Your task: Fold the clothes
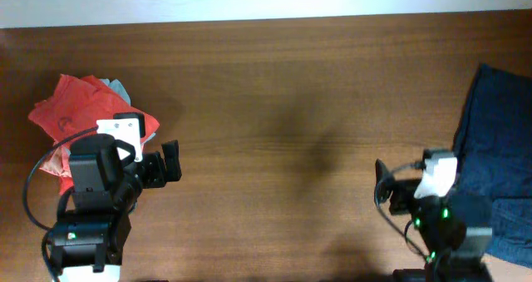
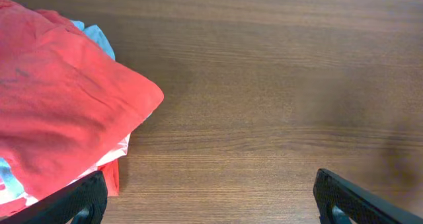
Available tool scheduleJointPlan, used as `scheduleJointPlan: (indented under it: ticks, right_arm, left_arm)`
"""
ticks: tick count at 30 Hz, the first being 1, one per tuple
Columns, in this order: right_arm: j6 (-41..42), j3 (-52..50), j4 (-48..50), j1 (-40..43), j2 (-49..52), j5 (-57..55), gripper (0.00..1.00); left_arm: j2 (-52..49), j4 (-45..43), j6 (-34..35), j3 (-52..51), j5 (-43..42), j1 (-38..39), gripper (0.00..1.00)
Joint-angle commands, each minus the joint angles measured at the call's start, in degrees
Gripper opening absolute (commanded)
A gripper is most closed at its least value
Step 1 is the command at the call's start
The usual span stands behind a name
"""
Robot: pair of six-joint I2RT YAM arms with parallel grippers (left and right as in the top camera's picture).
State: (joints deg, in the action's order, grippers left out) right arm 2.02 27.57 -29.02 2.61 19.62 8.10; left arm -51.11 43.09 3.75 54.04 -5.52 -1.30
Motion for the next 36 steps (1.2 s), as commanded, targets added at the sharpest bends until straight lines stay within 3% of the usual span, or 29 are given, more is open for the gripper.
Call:
scheduleJointPlan:
  ticks: [1,8,15,20,36]
  right_arm:
    - [-0.28,-5.77,3.1,-0.42,-7.74,0.31,0.99]
    - [-0.7,-16.46,13.57,-4.57,-19.04,-4.09,0.99]
    - [-0.74,-22.32,23.69,-5.33,-19.43,-7.48,0.99]
    - [-0.68,-25.16,19.34,-5.33,-19.43,-8.81,0.99]
    - [-0.7,-25.11,19.8,-5.33,-19.41,-8.79,0.99]
  left_arm:
    - [0.2,-0.17,0.55,-0.5,0.44,-0.13,0.99]
    - [0.2,-0.15,0.57,-0.5,0.44,-0.13,0.99]
    - [0.2,-0.15,0.55,-0.5,0.44,-0.13,0.99]
    - [0.2,-0.15,0.55,-0.5,0.44,-0.13,0.99]
    - [0.2,-0.15,0.57,-0.5,0.44,-0.13,0.99]
